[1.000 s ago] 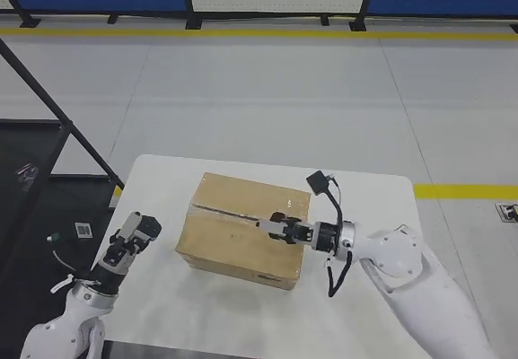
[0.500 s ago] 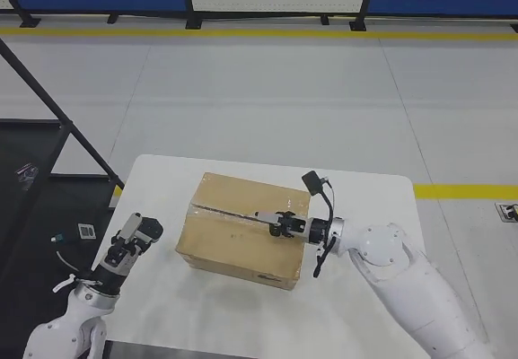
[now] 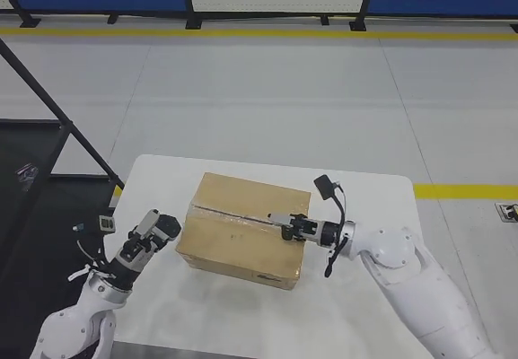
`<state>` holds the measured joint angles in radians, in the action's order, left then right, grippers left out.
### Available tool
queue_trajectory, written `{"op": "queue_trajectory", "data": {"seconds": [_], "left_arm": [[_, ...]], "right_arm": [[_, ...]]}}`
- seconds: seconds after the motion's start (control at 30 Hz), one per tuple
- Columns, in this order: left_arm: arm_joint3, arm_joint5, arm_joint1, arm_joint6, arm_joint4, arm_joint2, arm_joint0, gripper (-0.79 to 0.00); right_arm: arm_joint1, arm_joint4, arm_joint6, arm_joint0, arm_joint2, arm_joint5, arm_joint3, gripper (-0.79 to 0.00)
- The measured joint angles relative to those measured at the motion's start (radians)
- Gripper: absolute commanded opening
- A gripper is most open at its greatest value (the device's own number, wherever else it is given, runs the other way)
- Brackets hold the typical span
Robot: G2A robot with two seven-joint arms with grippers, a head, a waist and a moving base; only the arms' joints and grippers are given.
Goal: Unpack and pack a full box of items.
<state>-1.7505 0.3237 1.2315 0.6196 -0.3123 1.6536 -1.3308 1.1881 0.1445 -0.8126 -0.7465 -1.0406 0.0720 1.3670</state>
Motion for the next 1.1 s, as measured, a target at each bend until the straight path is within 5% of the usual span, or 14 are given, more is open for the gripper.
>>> {"op": "queue_trajectory", "data": {"seconds": [0.3,0.77,1.1], "left_arm": [[0.124,-0.062,0.000,0.034,-0.043,-0.074,0.123,0.000],[0.127,-0.104,0.001,-0.029,-0.030,-0.084,0.102,0.000],[0.279,-0.199,0.013,-0.115,-0.029,-0.173,0.275,0.000]], "right_arm": [[0.001,0.013,0.046,-0.024,-0.017,-0.038,0.018,0.000],[0.000,0.004,0.009,-0.028,-0.029,-0.039,0.040,0.000],[0.003,0.008,-0.012,-0.016,-0.026,-0.018,0.019,0.000]]}}
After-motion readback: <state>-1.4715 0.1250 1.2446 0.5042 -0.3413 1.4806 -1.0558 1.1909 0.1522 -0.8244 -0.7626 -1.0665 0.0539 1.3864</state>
